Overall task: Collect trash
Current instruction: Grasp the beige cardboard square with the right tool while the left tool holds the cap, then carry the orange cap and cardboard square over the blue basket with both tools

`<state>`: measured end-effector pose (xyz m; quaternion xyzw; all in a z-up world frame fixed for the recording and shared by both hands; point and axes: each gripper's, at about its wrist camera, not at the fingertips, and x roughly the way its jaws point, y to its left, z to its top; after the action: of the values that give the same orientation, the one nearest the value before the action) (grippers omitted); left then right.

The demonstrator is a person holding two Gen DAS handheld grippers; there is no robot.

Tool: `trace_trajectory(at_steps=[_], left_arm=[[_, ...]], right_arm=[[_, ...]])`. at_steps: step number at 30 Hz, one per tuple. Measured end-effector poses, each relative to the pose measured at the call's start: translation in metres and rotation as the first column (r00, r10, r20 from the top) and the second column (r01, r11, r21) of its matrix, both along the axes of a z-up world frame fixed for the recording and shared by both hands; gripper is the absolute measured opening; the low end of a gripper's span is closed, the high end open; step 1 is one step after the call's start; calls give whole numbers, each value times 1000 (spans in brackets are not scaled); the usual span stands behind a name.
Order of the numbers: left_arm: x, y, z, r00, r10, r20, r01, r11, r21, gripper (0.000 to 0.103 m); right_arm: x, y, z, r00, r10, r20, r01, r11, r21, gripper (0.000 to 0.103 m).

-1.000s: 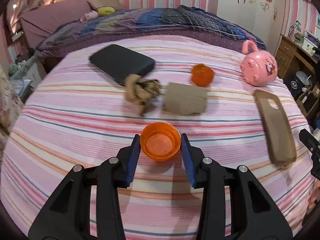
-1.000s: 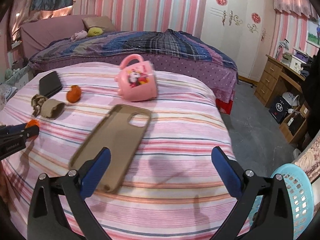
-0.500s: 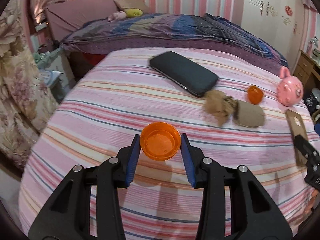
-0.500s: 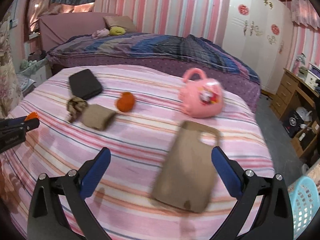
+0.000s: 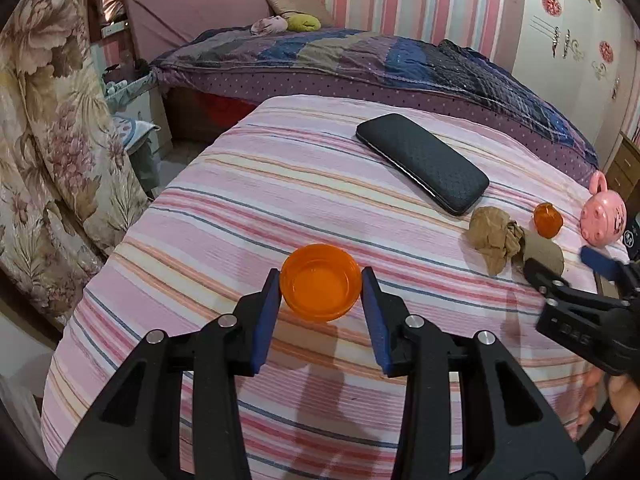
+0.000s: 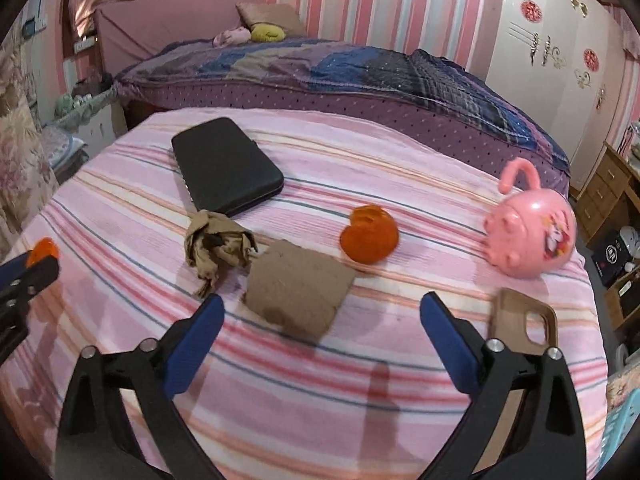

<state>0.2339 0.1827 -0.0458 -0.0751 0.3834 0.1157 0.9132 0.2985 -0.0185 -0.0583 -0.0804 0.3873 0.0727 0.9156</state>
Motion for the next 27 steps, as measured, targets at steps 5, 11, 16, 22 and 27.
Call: trace_trajectory(at_steps=[5,11,16,22,27], left_arm=[[-2,3,8,1000,17,25,-16,999,-30,39],[-3,-5,12,1000,7,30,-6,1000,-5,39],[-5,-15,16,999,-12,41,12,1000,-8,39],[-13,-39,22,996,-61,60,60,998,15,39],[-23,-63,23,993,-103,61,103,995,7,39]], right_arm=[[12,4,-6,999,23,-41,-22,999,26,68],[4,-1,-7,999,46,-7,-46,999,2,61],[-25,-24,6,997,46,64,-46,999,2,56],[-60,-59,23,993,34,113,-35,999,6,55],[-91,-89,30,991,10,135,-10,1000,1,55]])
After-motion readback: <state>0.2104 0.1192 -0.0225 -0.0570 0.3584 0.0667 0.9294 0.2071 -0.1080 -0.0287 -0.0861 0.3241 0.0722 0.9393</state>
